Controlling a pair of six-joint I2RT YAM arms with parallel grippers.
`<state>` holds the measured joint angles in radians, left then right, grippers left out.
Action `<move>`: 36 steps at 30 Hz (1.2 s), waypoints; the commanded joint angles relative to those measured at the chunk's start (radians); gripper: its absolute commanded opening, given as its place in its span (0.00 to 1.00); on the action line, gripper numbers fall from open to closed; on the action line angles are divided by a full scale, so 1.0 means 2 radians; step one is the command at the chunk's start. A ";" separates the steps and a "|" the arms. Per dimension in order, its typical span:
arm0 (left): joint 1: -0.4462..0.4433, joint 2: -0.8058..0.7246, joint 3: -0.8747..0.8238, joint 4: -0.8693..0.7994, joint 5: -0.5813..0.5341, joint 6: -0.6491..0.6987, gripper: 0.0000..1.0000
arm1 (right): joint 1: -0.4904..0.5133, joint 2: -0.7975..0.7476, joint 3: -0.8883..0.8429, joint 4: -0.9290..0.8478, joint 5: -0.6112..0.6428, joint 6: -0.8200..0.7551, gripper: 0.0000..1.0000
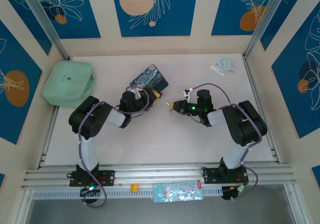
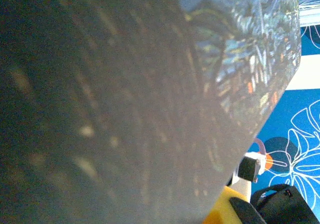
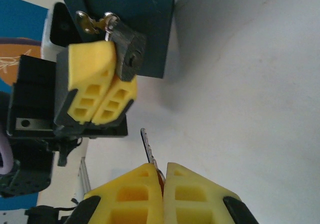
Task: Unlock a padlock with a key
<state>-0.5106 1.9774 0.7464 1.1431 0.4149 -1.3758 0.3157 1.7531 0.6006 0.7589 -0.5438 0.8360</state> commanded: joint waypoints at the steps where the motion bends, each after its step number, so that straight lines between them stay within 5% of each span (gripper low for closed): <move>1: 0.004 -0.015 -0.012 0.046 0.023 -0.015 0.00 | -0.001 0.017 0.015 0.051 -0.037 0.022 0.00; 36: -0.012 -0.022 -0.017 0.061 0.026 -0.015 0.00 | 0.012 0.070 0.053 0.104 -0.030 0.067 0.00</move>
<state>-0.5224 1.9697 0.7166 1.1946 0.4385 -1.3911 0.3347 1.8862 0.6792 0.9356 -0.6025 0.9600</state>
